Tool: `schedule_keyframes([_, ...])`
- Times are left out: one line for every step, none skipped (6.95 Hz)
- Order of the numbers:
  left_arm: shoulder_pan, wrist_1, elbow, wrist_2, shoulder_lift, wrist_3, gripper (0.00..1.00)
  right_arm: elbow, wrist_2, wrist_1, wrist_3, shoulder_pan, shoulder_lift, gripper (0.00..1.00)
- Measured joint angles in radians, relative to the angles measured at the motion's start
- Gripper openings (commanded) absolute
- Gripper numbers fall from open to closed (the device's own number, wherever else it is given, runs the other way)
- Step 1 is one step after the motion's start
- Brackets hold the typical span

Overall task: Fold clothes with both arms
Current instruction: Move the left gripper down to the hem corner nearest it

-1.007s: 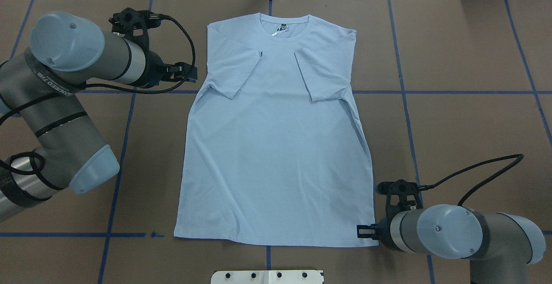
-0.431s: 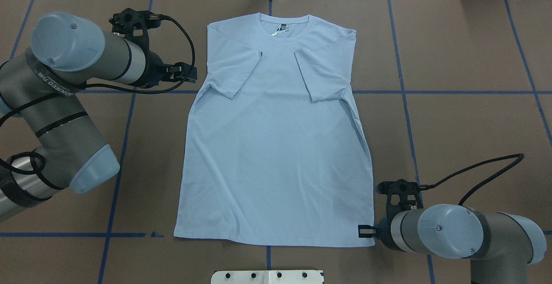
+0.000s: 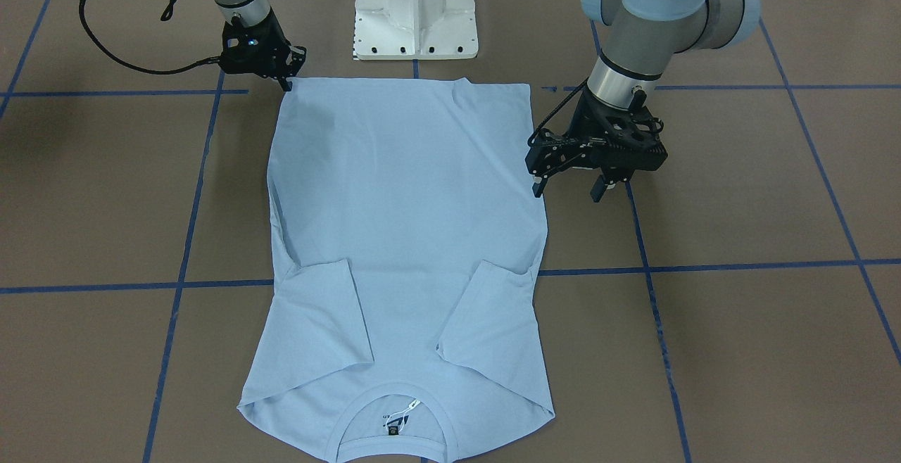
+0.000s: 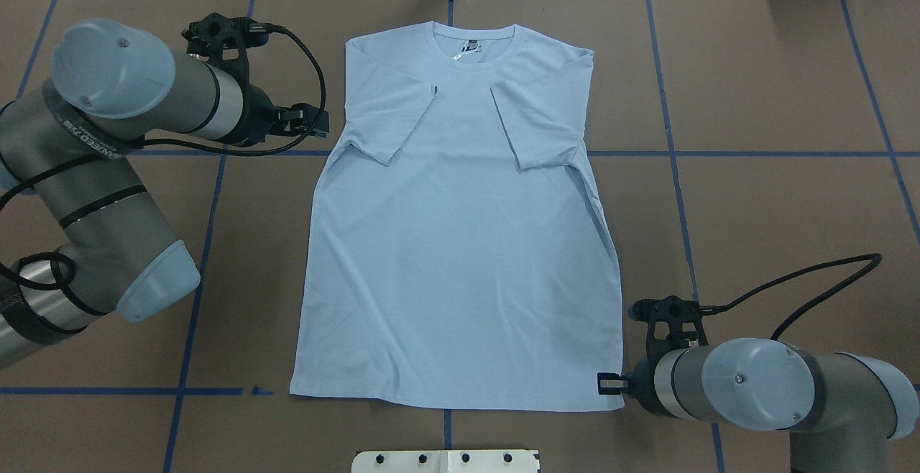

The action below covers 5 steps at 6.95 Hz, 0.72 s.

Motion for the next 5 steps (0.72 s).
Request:
schedule_keyframes([0.0,0.001,-0.006,-0.004,0.002,-0.012,1.0,0.01,0.004,0.0,0.0,0.001,-0.001,0.0])
schedule_keyframes([0.004,0.002,-0.019,-0.019,0.011,-0.043,1.0,0.016,0.005,0.001,0.0,0.001,-0.001,0.0])
schedule_keyframes([0.021,0.003,-0.042,-0.039,0.031,-0.107,1.0,0.019,0.005,0.001,0.0,0.002,-0.004,0.0])
schedule_keyframes([0.064,0.003,-0.09,-0.047,0.082,-0.204,1.0,0.025,0.005,0.001,0.0,0.002,-0.009,0.0])
schedule_keyframes([0.138,0.004,-0.155,-0.025,0.157,-0.304,1.0,0.032,0.003,0.001,0.0,0.004,-0.013,0.0])
